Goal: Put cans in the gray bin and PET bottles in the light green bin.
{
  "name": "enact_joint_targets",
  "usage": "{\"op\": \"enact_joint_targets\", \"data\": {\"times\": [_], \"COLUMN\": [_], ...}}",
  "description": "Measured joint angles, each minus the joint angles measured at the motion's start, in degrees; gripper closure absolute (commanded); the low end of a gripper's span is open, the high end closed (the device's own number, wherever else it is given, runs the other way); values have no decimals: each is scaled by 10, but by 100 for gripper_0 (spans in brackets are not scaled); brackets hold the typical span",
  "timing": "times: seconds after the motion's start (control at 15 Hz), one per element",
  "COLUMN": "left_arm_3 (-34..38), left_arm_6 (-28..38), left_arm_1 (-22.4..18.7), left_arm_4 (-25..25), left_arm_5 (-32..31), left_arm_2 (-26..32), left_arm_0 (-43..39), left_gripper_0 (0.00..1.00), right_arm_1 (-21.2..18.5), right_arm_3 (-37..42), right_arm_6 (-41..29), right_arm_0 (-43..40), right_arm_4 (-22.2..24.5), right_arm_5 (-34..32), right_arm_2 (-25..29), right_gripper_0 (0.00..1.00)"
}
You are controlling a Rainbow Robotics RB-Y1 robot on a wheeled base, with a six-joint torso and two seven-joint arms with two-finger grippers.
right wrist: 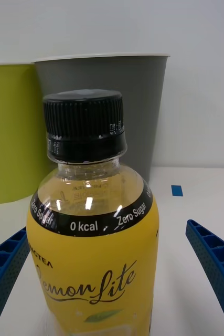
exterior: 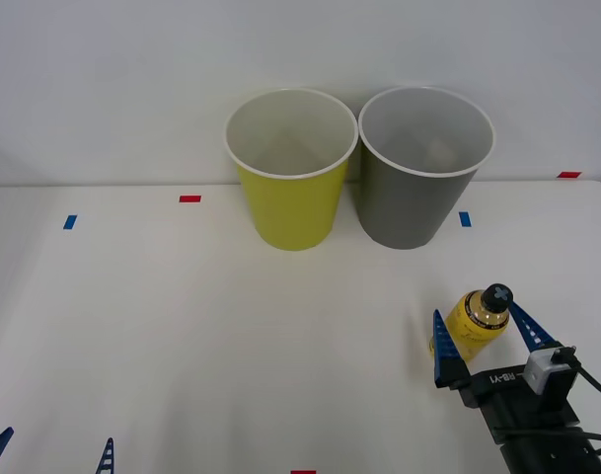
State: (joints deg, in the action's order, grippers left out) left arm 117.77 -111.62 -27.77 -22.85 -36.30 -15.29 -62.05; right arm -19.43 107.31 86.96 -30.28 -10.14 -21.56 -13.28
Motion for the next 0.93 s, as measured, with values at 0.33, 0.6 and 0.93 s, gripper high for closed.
{"op": "enact_joint_targets", "data": {"times": [0.33, 0.6, 0.93], "left_arm_3": [0, 0, 0], "left_arm_6": [0, 0, 0], "left_arm_1": [0, 0, 0], "left_arm_4": [0, 0, 0], "left_arm_5": [0, 0, 0], "left_arm_2": [0, 0, 0], "left_arm_0": [0, 0, 0], "left_gripper_0": [0, 0, 0], "right_arm_1": [1, 4, 10], "right_arm_3": [0, 0, 0], "right_arm_6": [-1, -8, -14], "right_arm_0": [2, 2, -2], "right_arm_4": [-3, -8, -10], "right_arm_5": [2, 2, 2], "right_arm_2": [1, 1, 1], "right_gripper_0": [36, 81, 88]}}
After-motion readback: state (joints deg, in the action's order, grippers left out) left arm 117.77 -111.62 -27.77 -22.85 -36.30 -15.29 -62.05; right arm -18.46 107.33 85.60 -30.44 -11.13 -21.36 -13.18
